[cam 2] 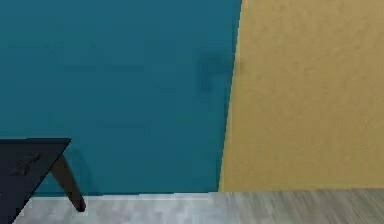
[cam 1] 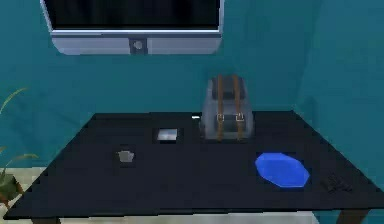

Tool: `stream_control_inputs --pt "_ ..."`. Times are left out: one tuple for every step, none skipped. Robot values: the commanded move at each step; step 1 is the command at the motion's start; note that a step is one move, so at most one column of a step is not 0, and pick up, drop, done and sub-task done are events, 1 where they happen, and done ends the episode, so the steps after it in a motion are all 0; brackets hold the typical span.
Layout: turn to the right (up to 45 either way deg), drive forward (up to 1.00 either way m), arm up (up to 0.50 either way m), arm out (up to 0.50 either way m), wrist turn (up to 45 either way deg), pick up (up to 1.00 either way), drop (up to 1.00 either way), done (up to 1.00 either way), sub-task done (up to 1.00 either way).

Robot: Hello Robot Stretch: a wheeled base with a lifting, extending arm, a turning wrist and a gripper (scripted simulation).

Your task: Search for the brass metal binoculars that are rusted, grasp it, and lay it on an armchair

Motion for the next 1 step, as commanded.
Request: stream_control_inputs --pt "-42.0 0.0 0.0 0.0 0.0 0.0 0.0 0.0 0.0"
